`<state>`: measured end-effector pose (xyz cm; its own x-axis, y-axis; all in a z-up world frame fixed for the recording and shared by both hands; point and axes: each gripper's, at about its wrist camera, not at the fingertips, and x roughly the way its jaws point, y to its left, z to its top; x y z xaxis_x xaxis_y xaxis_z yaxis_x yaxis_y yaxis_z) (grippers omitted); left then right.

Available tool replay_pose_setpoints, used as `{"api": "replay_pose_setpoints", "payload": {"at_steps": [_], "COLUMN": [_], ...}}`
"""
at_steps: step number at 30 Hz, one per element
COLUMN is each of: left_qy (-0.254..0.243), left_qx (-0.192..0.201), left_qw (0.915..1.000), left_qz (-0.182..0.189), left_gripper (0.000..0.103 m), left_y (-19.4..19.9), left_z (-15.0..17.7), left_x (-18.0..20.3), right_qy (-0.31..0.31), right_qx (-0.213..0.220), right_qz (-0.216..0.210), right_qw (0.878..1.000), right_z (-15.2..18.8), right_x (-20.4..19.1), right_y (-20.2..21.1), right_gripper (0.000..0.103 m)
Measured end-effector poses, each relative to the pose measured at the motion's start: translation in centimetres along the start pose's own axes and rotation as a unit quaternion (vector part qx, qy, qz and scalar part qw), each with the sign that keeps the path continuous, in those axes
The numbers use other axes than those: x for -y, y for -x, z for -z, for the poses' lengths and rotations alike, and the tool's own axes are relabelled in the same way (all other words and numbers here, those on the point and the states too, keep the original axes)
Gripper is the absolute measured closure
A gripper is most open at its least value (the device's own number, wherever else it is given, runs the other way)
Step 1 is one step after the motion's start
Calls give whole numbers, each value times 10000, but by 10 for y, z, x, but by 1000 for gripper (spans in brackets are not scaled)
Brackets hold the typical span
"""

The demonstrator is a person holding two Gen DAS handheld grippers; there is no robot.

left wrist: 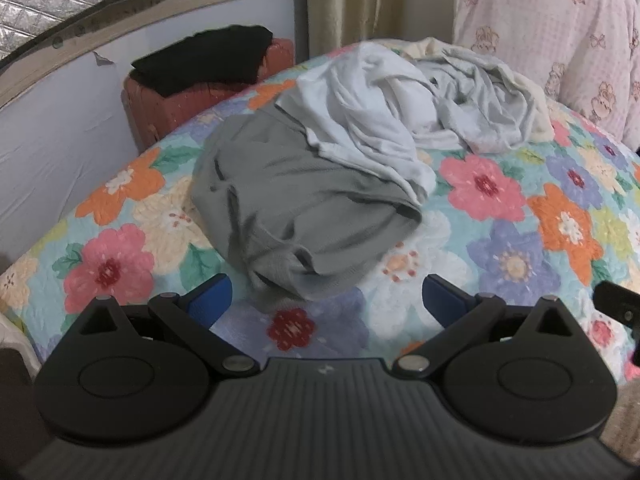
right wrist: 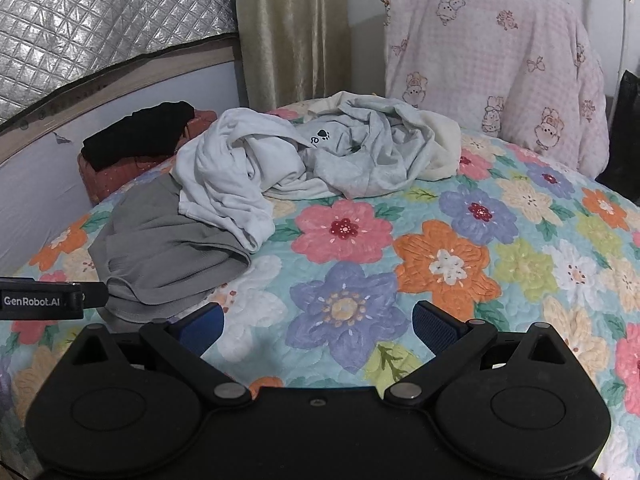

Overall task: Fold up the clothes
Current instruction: 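Grasp the grey knit garment's edge with the right gripper while the left gripper grasps it too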

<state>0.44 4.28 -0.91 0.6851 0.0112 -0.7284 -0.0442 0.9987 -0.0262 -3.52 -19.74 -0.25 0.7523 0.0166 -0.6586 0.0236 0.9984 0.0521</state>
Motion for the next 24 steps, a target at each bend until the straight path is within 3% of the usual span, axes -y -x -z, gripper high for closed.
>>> {"api": "replay_pose_setpoints", "payload": {"at_steps": [2,4,7,9,11,15,18,21,24], "left_qy": [196,296,424,643,957,1733,1784,1501,1584], "left_qx": [377,635,325,81,-177,-351,-327,-302,-342], "left_qw": [9990,9973,9977,9974,9951,9842,9834,9878,9867], "left_qz": [-116,-224,-421,-301,-170,97,-86,-289,128], "left_gripper": [0,0,0,0,0,0,0,0,0], "left_y": [-3,-11,-42,-72,-102,-152,-181,-196,-206], "left_z": [-3,-10,-27,-35,-40,-43,-46,-43,-30], "left_x": [-20,-40,-65,-79,-92,-118,-129,-139,-161], "right_qy": [-79,-335,-751,-1220,-1380,-1149,-1271,-1476,-1383], "right_qx": [-9,-76,-181,-495,-895,-1338,-1525,-1529,-1348], "right_qz": [-183,-911,-2101,-2645,-2757,-2389,-2332,-2409,-2379], "right_qw": [9998,9952,9746,9554,9471,9549,9519,9470,9519], "right_z": [-2,-10,-23,-30,-30,-20,-15,-12,-11], "right_x": [0,1,3,0,-10,-33,-37,-39,-50], "right_y": [-6,-23,-49,-85,-126,-189,-222,-245,-260], "right_gripper": [1,1,1,1,1,1,1,2,2]}}
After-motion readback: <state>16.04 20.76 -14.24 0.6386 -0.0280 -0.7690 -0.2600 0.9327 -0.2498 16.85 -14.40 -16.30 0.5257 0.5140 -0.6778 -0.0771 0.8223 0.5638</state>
